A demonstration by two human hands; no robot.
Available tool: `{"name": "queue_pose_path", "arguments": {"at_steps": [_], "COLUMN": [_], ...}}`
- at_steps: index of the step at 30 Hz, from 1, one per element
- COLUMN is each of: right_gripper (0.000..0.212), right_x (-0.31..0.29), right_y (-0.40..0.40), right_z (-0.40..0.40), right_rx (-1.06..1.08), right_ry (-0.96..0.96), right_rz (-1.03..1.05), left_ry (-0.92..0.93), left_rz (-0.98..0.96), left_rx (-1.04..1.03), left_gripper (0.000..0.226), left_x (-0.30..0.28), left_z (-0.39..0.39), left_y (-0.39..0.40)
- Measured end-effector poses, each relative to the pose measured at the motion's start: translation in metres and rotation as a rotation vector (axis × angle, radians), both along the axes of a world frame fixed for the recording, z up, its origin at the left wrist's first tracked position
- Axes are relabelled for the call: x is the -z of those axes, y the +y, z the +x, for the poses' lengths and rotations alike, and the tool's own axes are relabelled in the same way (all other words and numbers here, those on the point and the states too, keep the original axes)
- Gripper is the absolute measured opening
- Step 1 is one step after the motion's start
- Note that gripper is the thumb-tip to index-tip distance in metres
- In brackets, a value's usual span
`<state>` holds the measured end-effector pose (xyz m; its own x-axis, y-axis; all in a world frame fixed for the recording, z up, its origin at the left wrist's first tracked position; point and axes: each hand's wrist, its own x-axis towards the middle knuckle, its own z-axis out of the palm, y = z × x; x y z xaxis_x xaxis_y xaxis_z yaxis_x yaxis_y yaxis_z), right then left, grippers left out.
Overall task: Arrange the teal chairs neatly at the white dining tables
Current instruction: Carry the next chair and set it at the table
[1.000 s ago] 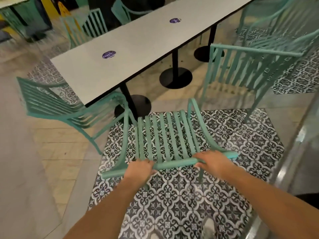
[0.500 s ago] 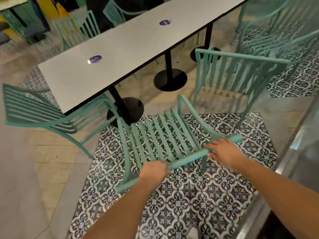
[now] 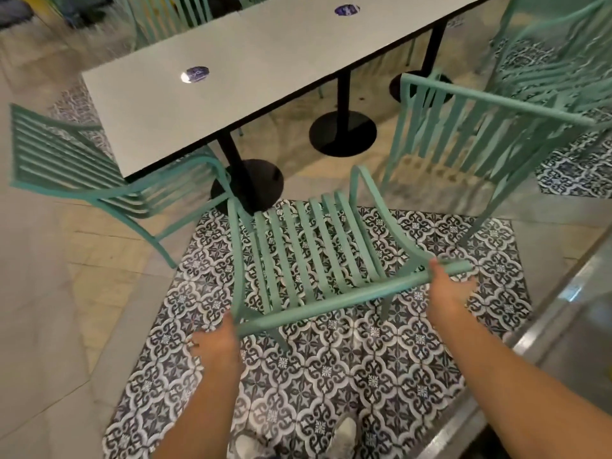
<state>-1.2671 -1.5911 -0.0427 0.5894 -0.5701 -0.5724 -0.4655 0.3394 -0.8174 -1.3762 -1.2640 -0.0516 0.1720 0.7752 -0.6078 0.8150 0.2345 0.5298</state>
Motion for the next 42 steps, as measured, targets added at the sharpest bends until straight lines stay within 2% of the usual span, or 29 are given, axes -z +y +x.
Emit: {"name": "queue_pose_path", "arguments": {"at_steps": [2, 3, 4, 7, 13, 17, 19, 26, 28, 31, 37, 42], "right_gripper": [0.046, 0.033, 0.027, 0.026, 0.027, 0.045, 0.046, 0.04, 0.031, 0.037, 0.039, 0.032], "right_x": [-0.002, -0.002, 0.002, 0.01, 0.013, 0.018, 0.019, 0.024, 0.023, 0.022, 0.021, 0.008], "right_y": [0.002, 0.002, 0.001, -0.005, -0.01, -0.015, -0.018, -0.044, -0.053, -0.069, -0.1, -0.128], "right_z": [0.014, 0.019, 0.025, 0.035, 0.058, 0.077, 0.089, 0.14, 0.153, 0.171, 0.211, 0.242], "right_rx": [0.046, 0.051, 0.046, 0.046, 0.04, 0.017, 0.015, -0.064, -0.092, -0.134, -0.174, -0.287], "right_ry": [0.057, 0.096, 0.13, 0.183, 0.181, 0.125, 0.125, 0.126, 0.137, 0.129, 0.146, 0.161], "right_rz": [0.209, 0.244, 0.267, 0.258, 0.244, 0.185, 0.177, 0.14, 0.139, 0.141, 0.134, 0.141], "left_ry": [-0.216, -0.312, -0.372, -0.444, -0.462, -0.477, -0.494, -0.526, -0.534, -0.519, -0.527, -0.625], "left_rz": [-0.504, -0.661, -0.721, -0.712, -0.707, -0.677, -0.668, -0.671, -0.693, -0.706, -0.702, -0.706], "left_rx": [-0.338, -0.418, -0.473, -0.57, -0.584, -0.593, -0.609, -0.666, -0.67, -0.7, -0.725, -0.736], "left_gripper": [0.06, 0.048, 0.039, 0.033, 0.033, 0.027, 0.028, 0.033, 0.035, 0.035, 0.011, 0.027], "left_x": [-0.004, -0.007, -0.01, -0.011, -0.014, -0.013, -0.009, 0.0, 0.002, -0.004, -0.014, -0.024], "left_z": [-0.005, -0.004, 0.0, 0.011, 0.028, 0.044, 0.052, 0.08, 0.087, 0.099, 0.123, 0.128], "left_y": [-0.004, -0.007, -0.009, -0.017, -0.029, -0.039, -0.044, -0.074, -0.084, -0.1, -0.144, -0.187]}}
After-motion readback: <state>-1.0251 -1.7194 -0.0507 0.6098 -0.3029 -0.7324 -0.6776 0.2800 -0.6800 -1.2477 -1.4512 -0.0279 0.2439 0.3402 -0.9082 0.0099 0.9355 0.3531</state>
